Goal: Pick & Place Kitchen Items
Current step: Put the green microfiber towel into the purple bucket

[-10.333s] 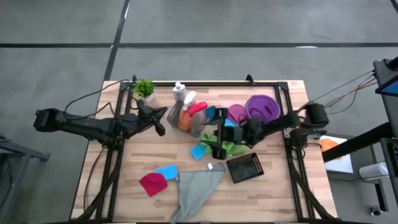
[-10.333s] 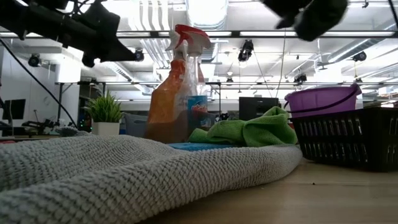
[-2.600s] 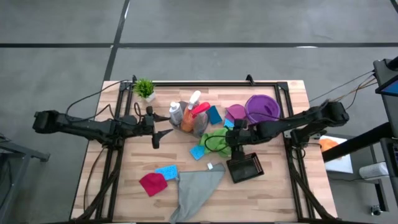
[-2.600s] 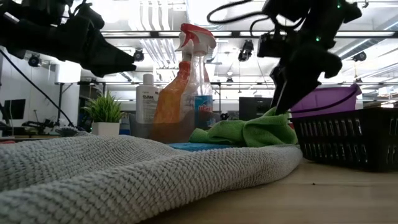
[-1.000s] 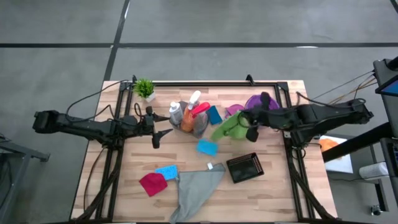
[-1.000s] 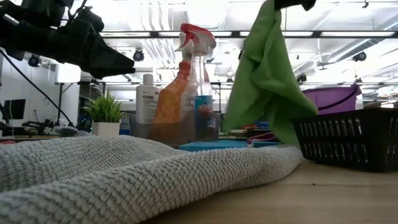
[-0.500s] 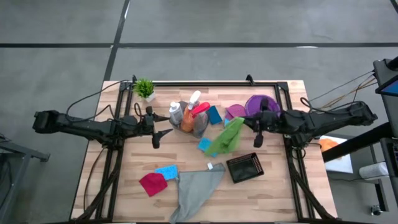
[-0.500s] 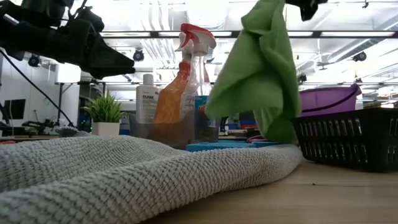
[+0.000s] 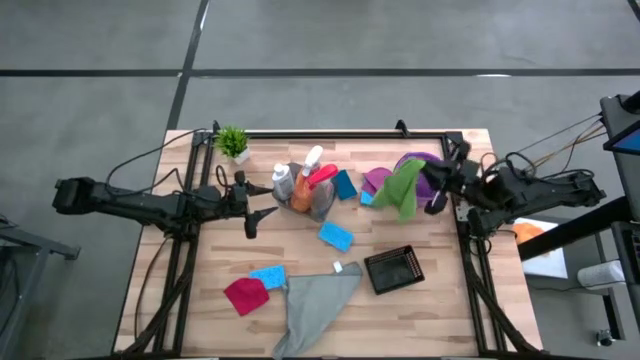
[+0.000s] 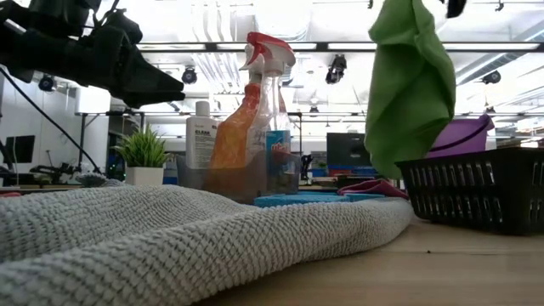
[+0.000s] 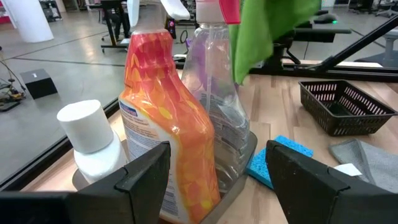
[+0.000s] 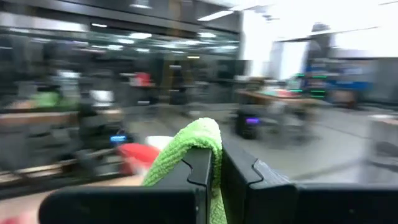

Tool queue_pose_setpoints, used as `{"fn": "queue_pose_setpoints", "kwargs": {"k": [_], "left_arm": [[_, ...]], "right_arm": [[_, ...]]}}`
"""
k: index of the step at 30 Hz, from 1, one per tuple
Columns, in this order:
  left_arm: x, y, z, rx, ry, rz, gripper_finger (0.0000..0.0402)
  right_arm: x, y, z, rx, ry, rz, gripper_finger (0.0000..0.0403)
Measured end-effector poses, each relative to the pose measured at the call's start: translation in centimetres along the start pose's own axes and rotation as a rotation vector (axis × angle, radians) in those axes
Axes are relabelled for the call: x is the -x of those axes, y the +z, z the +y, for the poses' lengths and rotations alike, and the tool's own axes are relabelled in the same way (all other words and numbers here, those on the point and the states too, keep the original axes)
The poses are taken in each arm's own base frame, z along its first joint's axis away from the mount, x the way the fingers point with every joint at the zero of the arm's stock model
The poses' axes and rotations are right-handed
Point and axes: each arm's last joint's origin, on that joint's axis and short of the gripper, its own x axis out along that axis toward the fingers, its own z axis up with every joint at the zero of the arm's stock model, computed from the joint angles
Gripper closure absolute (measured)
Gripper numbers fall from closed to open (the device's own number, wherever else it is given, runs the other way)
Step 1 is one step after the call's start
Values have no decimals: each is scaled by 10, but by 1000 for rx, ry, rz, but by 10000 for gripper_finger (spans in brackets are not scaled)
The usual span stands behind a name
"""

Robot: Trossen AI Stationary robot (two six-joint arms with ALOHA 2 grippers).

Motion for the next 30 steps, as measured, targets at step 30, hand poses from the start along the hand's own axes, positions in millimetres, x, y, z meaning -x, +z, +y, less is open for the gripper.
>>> {"fn": "queue_pose_setpoints", "kwargs": {"k": [30], "left_arm": [[0, 0, 0, -1, 0, 1, 138]], "right_arm": [[-2, -33, 1, 73, -116, 351, 385]]}}
